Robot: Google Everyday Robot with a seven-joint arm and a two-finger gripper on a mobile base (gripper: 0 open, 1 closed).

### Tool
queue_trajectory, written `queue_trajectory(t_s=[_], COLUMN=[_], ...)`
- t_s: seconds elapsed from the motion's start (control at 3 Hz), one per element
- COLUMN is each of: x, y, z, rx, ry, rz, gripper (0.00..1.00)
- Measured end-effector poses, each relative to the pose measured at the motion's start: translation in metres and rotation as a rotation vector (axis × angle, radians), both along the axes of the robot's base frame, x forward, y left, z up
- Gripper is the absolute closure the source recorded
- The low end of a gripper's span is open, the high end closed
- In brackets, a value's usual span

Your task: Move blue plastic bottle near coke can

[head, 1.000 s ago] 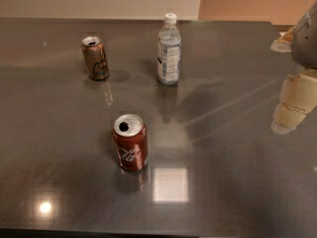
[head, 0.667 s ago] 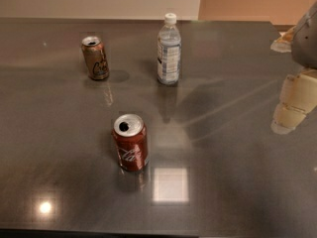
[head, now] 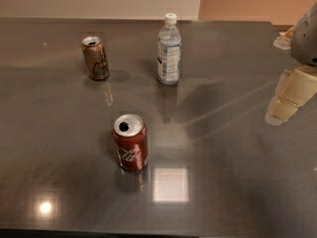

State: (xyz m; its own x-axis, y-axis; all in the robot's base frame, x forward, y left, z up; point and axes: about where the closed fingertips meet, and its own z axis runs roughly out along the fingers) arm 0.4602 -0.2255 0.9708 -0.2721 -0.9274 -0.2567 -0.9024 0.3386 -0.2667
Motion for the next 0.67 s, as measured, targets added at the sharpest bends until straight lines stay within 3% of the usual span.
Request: queue_trajectory(t_s=[0.67], x=[0.076], y=[-0.020], z=[-0.009], rx=[0.110], ry=[-0.072], rz=[-0.096], gripper=[0.00])
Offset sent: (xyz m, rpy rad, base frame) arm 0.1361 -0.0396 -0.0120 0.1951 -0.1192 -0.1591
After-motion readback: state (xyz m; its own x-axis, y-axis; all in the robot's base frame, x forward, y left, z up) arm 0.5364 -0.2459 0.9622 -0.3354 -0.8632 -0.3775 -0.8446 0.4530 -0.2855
